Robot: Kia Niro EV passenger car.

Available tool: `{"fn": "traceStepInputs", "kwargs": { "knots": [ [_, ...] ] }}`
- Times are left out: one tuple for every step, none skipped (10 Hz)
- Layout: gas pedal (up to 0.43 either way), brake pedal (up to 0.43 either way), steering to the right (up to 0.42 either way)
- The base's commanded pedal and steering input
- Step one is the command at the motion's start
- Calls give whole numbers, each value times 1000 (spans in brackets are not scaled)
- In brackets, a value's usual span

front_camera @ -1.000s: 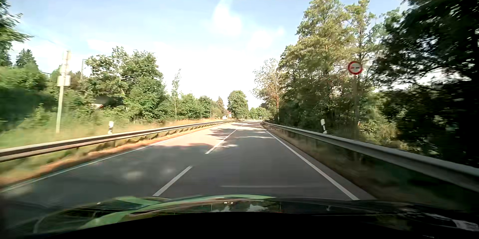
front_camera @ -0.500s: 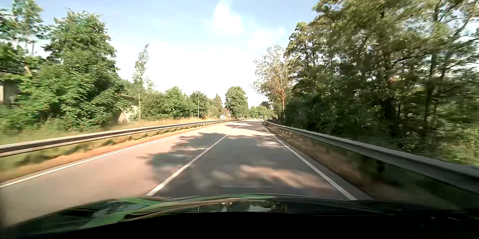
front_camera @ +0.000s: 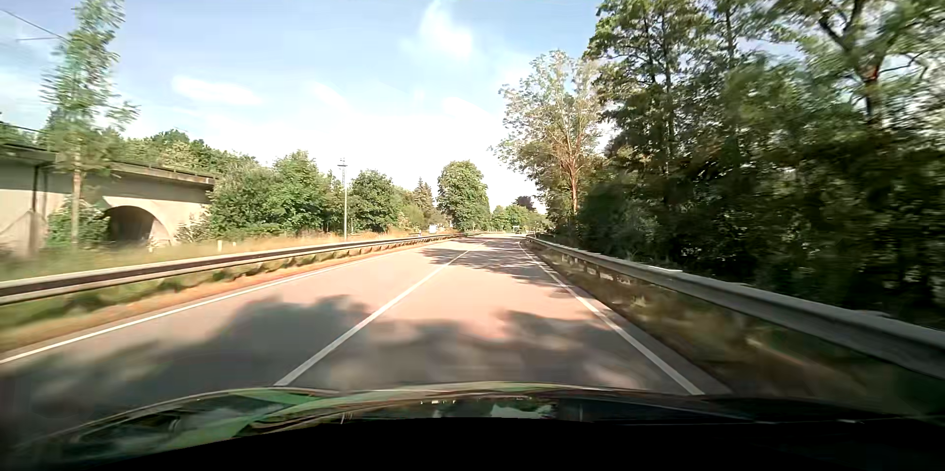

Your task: Follow the waypoints while adhering to traffic rules and regulations

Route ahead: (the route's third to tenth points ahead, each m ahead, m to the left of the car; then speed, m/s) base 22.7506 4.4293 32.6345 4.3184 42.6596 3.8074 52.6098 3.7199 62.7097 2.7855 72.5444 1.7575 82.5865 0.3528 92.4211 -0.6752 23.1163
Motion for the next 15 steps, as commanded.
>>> {"fn": "traceStepInputs", "kwargs": {
  "knots": [
    [240,0,-1],
    [240,0,-1],
    [240,0,-1],
    [240,0,0],
    [240,0,0],
    [228,0,0],
    [228,0,1],
    [220,0,3],
    [220,0,3],
    [189,0,4],
    [177,0,5],
    [177,0,8],
    [177,0,10],
    [177,0,10],
    [177,0,9]
  ]
}}
